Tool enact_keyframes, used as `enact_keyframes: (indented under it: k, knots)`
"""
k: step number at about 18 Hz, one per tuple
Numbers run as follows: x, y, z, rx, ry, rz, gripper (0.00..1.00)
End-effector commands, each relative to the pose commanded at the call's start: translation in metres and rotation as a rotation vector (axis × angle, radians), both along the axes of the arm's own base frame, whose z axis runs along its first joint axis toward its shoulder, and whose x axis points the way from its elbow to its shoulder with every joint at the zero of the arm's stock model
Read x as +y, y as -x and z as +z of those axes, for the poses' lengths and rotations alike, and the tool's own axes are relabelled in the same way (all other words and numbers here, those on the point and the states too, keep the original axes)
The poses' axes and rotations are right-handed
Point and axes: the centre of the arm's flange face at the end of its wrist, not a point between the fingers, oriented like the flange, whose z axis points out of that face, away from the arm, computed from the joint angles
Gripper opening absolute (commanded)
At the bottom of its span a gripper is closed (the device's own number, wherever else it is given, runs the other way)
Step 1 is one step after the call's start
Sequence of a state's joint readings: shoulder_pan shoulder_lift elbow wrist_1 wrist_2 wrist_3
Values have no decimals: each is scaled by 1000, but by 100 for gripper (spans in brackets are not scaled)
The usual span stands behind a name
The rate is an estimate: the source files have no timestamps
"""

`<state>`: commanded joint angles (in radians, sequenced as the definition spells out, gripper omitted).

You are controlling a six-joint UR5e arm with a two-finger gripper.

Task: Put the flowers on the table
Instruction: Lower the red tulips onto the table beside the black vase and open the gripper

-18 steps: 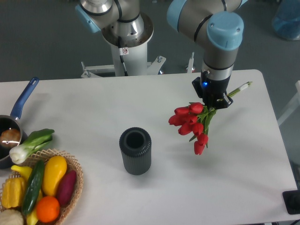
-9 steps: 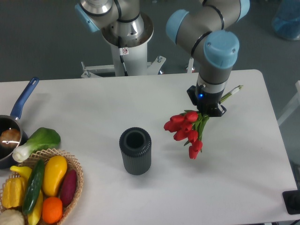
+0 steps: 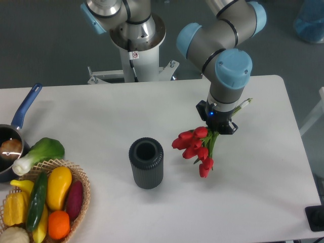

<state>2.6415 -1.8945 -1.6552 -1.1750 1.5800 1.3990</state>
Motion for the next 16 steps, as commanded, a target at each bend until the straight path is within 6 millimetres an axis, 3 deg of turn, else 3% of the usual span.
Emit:
enact_keyframes:
  k: [3, 4, 5, 12, 16]
  knots:
    - [1, 0, -4, -5, 3, -3, 65]
    - [1, 0, -4, -5, 3, -5, 75]
    - [2, -1, -4, -8, 1, -9, 99]
    - [0, -7, -7, -15, -4, -14, 100]
    - [-5, 1, 14, 62, -46, 3, 100]
